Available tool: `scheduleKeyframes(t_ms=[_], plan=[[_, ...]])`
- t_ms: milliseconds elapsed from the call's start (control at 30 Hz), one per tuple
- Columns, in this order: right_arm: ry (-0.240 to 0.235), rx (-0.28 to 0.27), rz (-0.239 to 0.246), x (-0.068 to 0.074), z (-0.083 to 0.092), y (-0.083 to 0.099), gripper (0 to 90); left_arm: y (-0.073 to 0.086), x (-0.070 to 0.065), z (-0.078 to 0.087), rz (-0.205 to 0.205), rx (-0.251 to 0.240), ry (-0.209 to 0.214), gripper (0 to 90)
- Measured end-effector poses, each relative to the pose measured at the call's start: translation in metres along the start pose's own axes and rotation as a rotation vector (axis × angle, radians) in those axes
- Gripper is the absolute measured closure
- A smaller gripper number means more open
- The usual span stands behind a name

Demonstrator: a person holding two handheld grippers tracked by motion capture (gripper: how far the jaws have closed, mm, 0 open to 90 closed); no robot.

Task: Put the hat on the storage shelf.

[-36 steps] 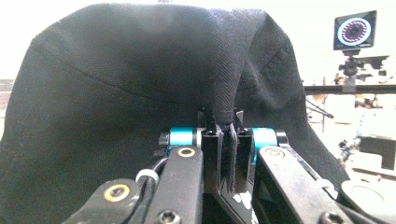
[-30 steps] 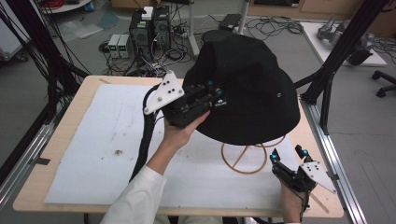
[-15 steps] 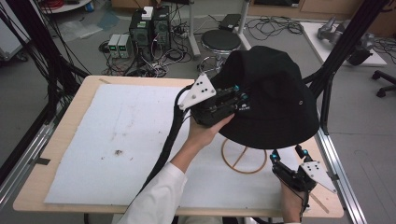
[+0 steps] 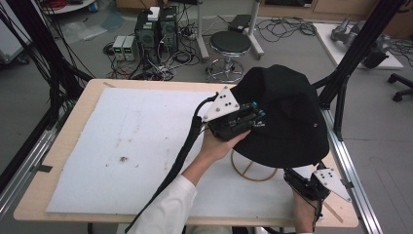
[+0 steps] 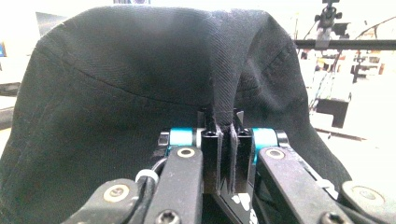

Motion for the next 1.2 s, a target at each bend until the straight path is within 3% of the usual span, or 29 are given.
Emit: scheduleKeyframes(t_ms=[500, 867, 1200], plan=[[0.002, 0.005, -0.001, 0.001, 0.0, 0.0, 16.8, 0.02, 0.002, -0.001, -0.004, 0.077, -0.002, 85.7], [-0.001, -0.003, -0.004, 0.001, 0.0, -0.001, 16.8, 0.022, 0.002, 0.001, 0.01, 0.105, 0.0, 83.9], [0.014, -0.003, -0.007, -0.001, 0.002, -0.001, 17.1, 0.016, 0.011, 0.002, 0.031, 0.083, -0.052, 63.3]])
Point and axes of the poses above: each handheld gripper's, and its own axes: z roughly backward along the jaws, y roughly out of its underside, x roughly to its left, the point moved 10 cm from there along -z, roughly forward along the jaws, and after that the axes turned 10 degrees about -x, right-handed, at the moved point
